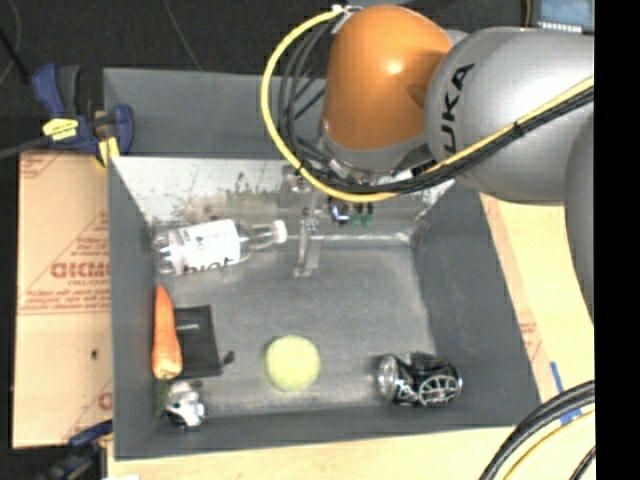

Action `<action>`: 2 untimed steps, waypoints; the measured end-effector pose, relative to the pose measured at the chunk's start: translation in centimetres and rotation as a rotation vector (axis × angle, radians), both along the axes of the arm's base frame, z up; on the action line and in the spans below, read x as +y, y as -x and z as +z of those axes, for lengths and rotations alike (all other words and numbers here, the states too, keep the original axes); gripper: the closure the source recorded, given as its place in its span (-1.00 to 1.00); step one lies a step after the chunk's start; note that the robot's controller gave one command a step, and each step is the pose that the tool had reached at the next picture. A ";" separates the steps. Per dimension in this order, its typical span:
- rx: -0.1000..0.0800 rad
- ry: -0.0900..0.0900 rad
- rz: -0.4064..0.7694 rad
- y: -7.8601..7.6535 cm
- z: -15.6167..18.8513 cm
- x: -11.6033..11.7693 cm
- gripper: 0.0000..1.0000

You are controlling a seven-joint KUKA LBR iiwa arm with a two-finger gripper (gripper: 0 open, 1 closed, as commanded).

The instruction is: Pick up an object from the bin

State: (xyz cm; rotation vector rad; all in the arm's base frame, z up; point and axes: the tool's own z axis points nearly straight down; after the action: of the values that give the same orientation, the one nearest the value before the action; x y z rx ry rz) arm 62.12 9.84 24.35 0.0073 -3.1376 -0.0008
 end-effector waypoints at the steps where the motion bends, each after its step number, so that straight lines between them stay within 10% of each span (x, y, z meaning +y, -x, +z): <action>1: -0.008 -0.001 -0.002 -0.1 0.5 0.0 -1.00; 2: -0.014 -0.002 -0.003 -1.1 -5.0 3.0 -1.00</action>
Offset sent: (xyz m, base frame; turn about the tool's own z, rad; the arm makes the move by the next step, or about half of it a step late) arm 0.0253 0.0947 -0.1735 0.0004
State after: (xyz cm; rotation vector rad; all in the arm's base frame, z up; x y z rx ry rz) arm 63.27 12.86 19.35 0.0031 -3.1513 -0.0033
